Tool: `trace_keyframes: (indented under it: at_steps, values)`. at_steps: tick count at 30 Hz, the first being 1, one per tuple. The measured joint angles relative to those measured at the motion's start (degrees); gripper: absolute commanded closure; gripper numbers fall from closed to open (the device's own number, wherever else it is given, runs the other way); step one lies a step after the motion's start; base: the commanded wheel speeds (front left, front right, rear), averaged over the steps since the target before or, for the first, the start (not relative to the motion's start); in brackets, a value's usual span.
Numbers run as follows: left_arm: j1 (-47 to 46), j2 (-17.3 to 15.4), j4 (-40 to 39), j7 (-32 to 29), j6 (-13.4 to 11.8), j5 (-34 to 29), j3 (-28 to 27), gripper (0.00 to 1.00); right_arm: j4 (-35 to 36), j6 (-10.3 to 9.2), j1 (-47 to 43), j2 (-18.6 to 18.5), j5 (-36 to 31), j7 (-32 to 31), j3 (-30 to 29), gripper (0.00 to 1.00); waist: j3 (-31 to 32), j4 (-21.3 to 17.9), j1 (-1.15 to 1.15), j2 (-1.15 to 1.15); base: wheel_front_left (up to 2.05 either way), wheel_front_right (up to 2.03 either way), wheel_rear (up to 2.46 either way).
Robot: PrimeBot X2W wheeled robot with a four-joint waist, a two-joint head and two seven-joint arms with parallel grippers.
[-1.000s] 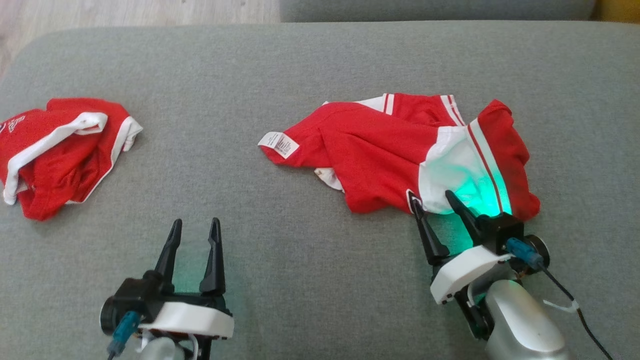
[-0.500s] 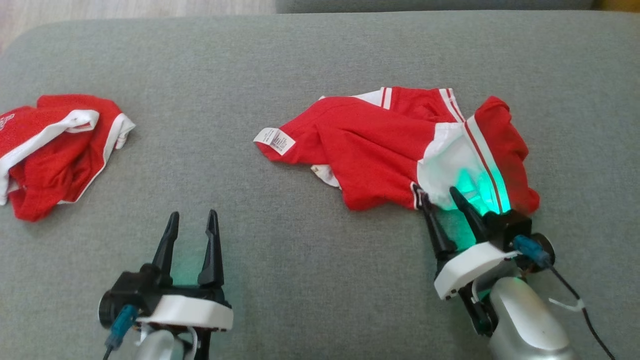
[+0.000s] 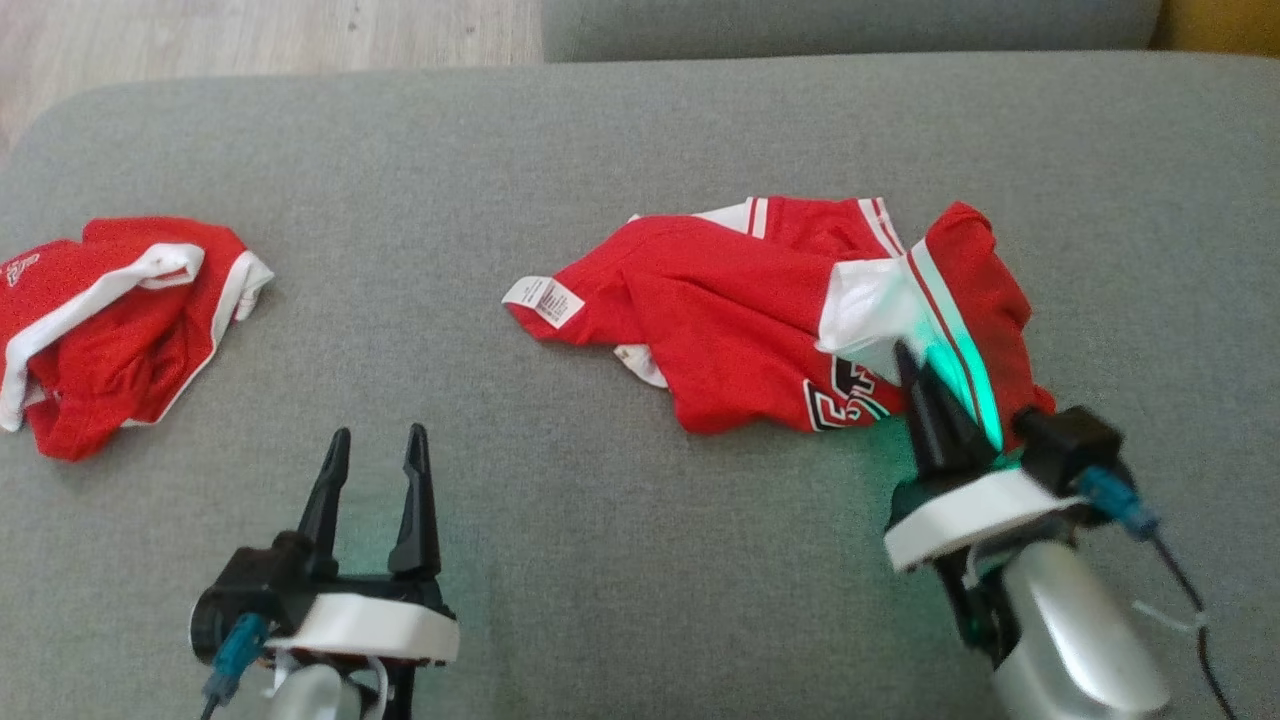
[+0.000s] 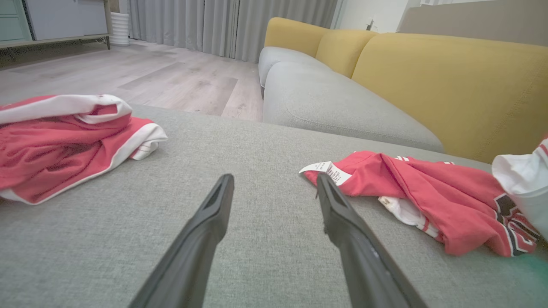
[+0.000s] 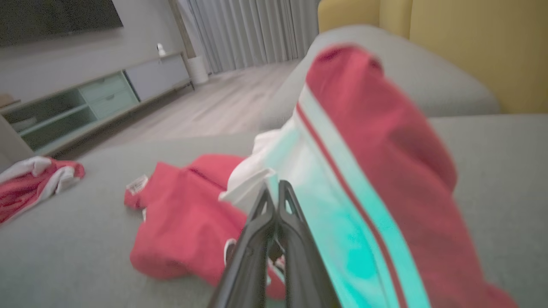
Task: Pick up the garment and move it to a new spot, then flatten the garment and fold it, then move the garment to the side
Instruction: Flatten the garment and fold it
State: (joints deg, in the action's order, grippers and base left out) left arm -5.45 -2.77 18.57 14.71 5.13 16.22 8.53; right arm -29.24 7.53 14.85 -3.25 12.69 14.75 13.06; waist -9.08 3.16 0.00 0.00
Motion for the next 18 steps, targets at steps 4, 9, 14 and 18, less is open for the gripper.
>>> trace_keyframes:
  at_steps: [4, 9, 14, 18]
  values:
    - [0.3, 0.0, 0.2, 0.0, 0.0, 0.2, -0.8, 0.00, 7.6, 0.00, 1.5, -0.3, 0.5, -0.1, -0.8, 1.00, 1.5, -0.2, 0.00, 0.00, 0.00, 0.00, 0.00]
    - [2.0, 0.0, 1.0, 0.0, 0.0, 0.6, -0.7, 0.00, 14.1, 0.00, 16.2, -4.6, 1.3, -0.1, 0.3, 1.00, 3.1, 0.3, 0.00, 0.00, 0.00, 0.00, 0.00]
    - [2.2, 0.0, 1.5, 0.0, 0.1, 1.5, 1.2, 0.00, 13.1, 0.00, 34.4, -9.6, 1.9, -0.1, 6.1, 1.00, 3.6, 2.8, 0.00, 0.00, 0.00, 0.00, 0.00]
    - [2.2, 0.0, 2.0, 0.0, 0.2, 2.4, 3.3, 0.00, 9.5, 0.00, 44.7, -11.4, 3.4, 0.0, 11.5, 1.00, 3.8, 6.2, 0.00, 0.00, 0.00, 0.00, 0.00]
